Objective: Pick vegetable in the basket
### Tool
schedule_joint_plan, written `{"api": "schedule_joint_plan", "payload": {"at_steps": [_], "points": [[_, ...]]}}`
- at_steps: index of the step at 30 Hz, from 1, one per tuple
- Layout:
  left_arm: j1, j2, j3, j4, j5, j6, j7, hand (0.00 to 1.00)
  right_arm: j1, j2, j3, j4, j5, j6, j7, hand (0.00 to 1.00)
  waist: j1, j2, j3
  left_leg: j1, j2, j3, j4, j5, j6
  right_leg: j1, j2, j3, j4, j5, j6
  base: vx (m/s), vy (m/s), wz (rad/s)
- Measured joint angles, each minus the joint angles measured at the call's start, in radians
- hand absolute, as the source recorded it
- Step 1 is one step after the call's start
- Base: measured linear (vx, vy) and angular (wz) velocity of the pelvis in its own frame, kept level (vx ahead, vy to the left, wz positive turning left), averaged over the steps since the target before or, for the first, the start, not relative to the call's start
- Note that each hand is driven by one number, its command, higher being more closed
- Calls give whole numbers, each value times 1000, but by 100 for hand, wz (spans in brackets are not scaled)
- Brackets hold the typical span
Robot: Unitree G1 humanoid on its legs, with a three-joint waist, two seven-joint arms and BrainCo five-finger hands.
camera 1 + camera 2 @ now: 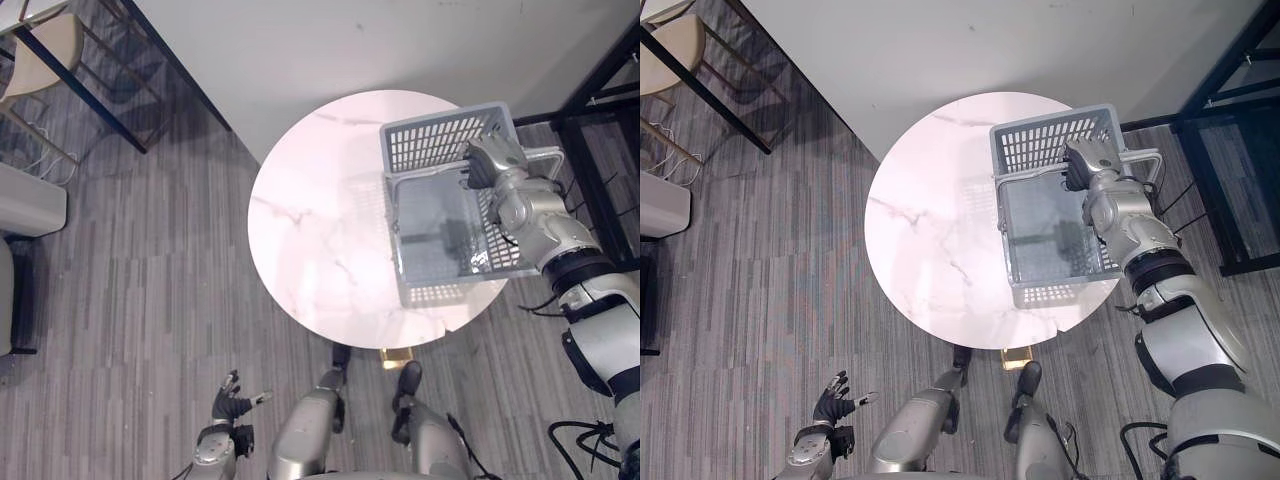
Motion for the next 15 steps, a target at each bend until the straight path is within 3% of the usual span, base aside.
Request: {"api": "schedule_joint_plan", "payload": {"at_steps": [6,9,11,13,15], "points": [[0,0,1,-22,9,4,-4,0,296,-5,-229,-208,157,3,3,100,-60,-12,-3,40,-2,0,-1,-1,-1,43,-2,-2,-2,-2,6,7,-5,1],[4,2,8,-41,30,16,-19,0,484,23,-344,-332,196,6,21,100,-84,-34,-12,69,2,9,-1,-4,-4,71,1,6,-14,2,14,-12,0,-9],[14,2,21,-54,38,28,-26,0,602,71,-432,-385,209,6,24,100,-93,-58,-40,80,5,23,-1,-9,-9,77,1,19,-18,2,14,4,9,-14],[37,8,45,-79,39,35,-34,0,738,143,-542,-448,282,6,41,100,-125,-87,-83,88,7,35,-1,-16,-11,86,2,29,-31,2,15,24,9,-15],[53,9,65,-104,38,39,-48,0,825,200,-626,-483,352,6,44,100,-135,-100,-113,98,7,55,-1,-24,-10,87,2,52,-32,3,17,37,17,-33]]}}
